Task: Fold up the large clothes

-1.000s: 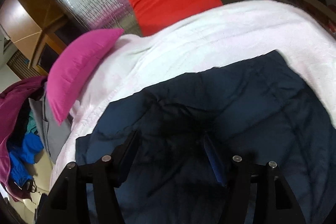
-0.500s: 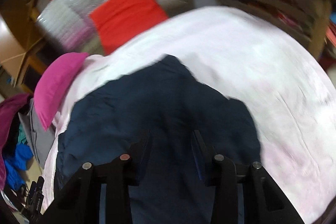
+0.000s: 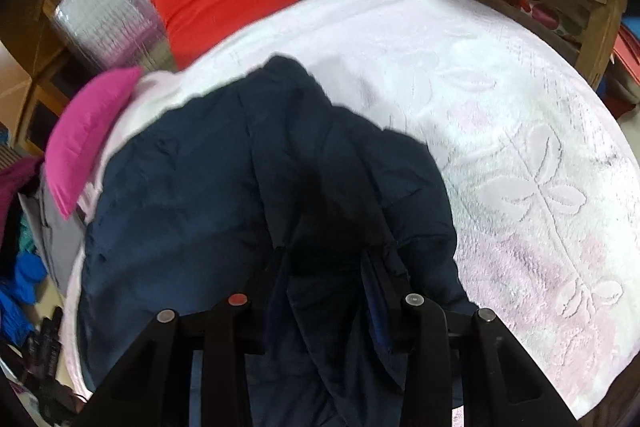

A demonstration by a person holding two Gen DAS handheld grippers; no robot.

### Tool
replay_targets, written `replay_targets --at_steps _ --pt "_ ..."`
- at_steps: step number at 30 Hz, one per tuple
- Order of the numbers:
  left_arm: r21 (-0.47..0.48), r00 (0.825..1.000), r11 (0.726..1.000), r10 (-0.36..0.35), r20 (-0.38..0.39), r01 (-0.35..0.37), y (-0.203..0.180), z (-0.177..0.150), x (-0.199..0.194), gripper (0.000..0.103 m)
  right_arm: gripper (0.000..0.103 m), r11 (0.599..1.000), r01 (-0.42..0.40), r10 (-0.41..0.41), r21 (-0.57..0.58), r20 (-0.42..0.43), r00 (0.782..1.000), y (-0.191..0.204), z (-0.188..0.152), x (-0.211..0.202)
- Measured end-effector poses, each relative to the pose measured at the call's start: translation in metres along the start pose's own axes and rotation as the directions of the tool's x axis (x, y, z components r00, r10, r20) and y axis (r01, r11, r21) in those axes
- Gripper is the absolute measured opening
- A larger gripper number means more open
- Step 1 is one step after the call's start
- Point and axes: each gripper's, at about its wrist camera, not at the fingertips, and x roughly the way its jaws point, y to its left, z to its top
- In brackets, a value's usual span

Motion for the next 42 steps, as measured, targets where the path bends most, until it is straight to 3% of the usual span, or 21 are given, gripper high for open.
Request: replay_targets --at_steps 5,10,14,23,26,34,42 --pt "0.003 1.0 1.0 -0.002 -0.001 0.002 -0.003 0.002 0.003 0.076 0.04 0.999 -0.039 0.039 -0.006 0.066 0.997 0.005 0.006 -0.014" --pt "0.015 1.0 1.0 -0.001 0.001 0.001 -0.007 0.003 0.004 0.076 0.04 1.0 -0.007 0.006 -0.012 -0.033 0.999 0.008 0.004 0.014" --pt "0.02 1.0 1.0 -0.001 0.001 0.001 -0.008 0.001 0.004 0.076 0.04 1.0 -0.003 0.003 -0.021 -0.042 0.999 0.009 0.006 0.018" --pt "0.024 1.0 1.0 0.002 0.001 -0.002 -0.01 0.0 0.003 0.076 0.042 0.998 -0.063 0.065 -0.027 0.078 0.995 -0.002 0.008 -0.018" --pt "0.03 1.0 1.0 0.008 -0.003 -0.007 -0.01 0.0 0.005 0.076 0.056 0.998 -0.059 0.058 0.015 0.09 0.994 -0.016 0.014 -0.022" --pt "0.027 1.0 1.0 0.009 -0.022 -0.008 -0.012 0.0 0.01 0.076 0.057 0.994 -0.041 0.037 0.105 0.035 0.999 -0.049 0.017 -0.01" --pt "0.043 0.999 0.999 0.012 -0.034 -0.01 -0.018 -0.002 0.015 0.076 0.058 1.0 -0.011 0.012 0.02 -0.023 1.0 -0.032 0.009 0.012"
